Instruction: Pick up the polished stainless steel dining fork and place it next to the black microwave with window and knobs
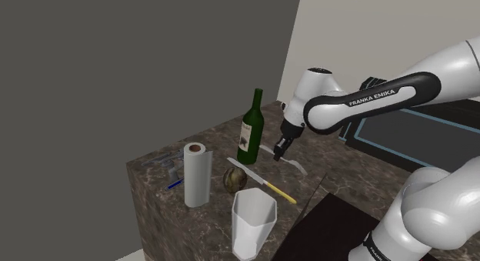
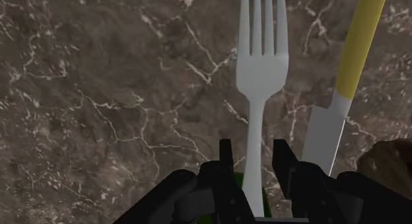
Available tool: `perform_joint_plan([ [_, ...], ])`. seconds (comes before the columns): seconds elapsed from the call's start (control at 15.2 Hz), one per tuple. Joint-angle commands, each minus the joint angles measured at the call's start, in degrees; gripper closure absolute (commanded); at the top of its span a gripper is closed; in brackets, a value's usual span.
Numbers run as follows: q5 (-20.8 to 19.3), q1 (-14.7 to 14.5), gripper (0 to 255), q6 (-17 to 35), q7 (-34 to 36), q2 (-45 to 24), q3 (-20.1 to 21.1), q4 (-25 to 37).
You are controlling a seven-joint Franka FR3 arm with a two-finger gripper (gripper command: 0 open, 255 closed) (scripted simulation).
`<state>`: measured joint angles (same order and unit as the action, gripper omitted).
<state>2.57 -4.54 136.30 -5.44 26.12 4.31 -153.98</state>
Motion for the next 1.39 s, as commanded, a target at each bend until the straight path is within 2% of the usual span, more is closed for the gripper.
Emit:
perform_joint_plan([
  [0.0, 0.0, 0.0, 255, -1.8, 0.0, 0.9, -0.1, 0.9],
  [1.32, -0.3, 0.1, 255, -19.1, 0.0, 6.6, -0.6, 12.6],
])
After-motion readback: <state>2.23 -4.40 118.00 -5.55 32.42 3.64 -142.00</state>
